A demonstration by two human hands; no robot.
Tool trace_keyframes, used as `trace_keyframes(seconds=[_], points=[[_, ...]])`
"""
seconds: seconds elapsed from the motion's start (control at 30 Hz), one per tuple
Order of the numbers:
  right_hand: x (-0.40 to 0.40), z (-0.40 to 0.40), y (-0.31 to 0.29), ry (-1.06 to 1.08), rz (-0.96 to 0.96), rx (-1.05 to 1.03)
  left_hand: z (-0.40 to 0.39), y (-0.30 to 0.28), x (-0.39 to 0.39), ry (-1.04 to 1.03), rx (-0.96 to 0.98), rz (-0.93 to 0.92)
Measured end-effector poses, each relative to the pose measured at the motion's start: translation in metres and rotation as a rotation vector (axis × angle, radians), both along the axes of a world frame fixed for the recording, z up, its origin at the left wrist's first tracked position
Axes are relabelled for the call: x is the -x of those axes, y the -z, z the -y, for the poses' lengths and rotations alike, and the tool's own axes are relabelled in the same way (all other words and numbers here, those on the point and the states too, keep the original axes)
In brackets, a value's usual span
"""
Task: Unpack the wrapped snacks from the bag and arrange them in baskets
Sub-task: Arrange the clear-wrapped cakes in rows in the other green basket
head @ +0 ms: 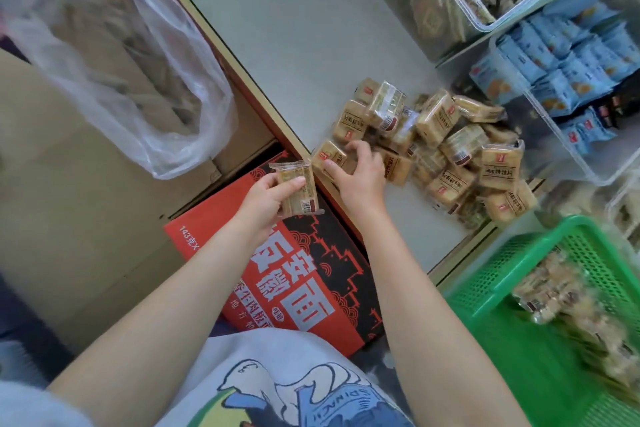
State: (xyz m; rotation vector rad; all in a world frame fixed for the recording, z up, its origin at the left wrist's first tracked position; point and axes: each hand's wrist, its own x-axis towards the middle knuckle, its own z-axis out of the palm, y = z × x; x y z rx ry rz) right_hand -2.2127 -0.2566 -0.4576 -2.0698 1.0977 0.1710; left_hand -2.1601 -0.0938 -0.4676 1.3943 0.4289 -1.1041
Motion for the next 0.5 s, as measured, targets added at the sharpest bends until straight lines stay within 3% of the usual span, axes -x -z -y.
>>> trace_keyframes(seconds=[0.23, 0.4, 0.5], points=[[0.003, -0.006, -0.005, 0.015, -0.134, 0.016, -0.006, 0.008, 0.004, -0.018, -0.032, -0.046], [0.000, 0.002, -0.015, -0.062, -0.362, 0.077, 0.002, 0.003, 0.009, -0.009, 0.015, -0.058], [0.007, 0.002, -0.018, -0.076, -0.364, 0.134, 0.003, 0.002, 0.010, -0.010, -0.017, -0.044]])
